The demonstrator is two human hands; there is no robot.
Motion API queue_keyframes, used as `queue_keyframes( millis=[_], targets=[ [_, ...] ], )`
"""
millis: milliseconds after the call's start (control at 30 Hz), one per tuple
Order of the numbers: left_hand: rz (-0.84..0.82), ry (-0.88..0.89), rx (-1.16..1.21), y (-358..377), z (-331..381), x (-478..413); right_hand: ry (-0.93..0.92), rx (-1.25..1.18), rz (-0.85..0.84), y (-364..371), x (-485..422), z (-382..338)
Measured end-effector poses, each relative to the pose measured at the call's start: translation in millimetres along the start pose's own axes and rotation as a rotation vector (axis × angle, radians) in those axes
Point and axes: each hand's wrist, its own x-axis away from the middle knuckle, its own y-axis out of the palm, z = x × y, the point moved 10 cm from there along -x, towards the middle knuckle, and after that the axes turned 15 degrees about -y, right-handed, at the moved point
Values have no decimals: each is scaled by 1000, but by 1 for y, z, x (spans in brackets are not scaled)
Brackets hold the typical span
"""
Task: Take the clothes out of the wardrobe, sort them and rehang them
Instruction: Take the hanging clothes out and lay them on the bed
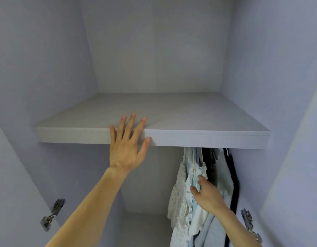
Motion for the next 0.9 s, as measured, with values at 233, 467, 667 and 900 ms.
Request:
queue_keyframes(
  millis=[233, 467, 667, 900],
  targets=[
    [204, 27, 7, -6, -1, -2, 25, 4, 146, -6, -55, 2],
    [239, 21, -21, -3, -2, -4, -75, 270, 147, 15, -53, -14],
    [254, 14, -42, -2, -2, -3, 125, -278, 131, 25, -59, 11],
    [221, -12, -62, -2, -3, -2, 147, -600, 117, 19, -66, 4]
  ],
)
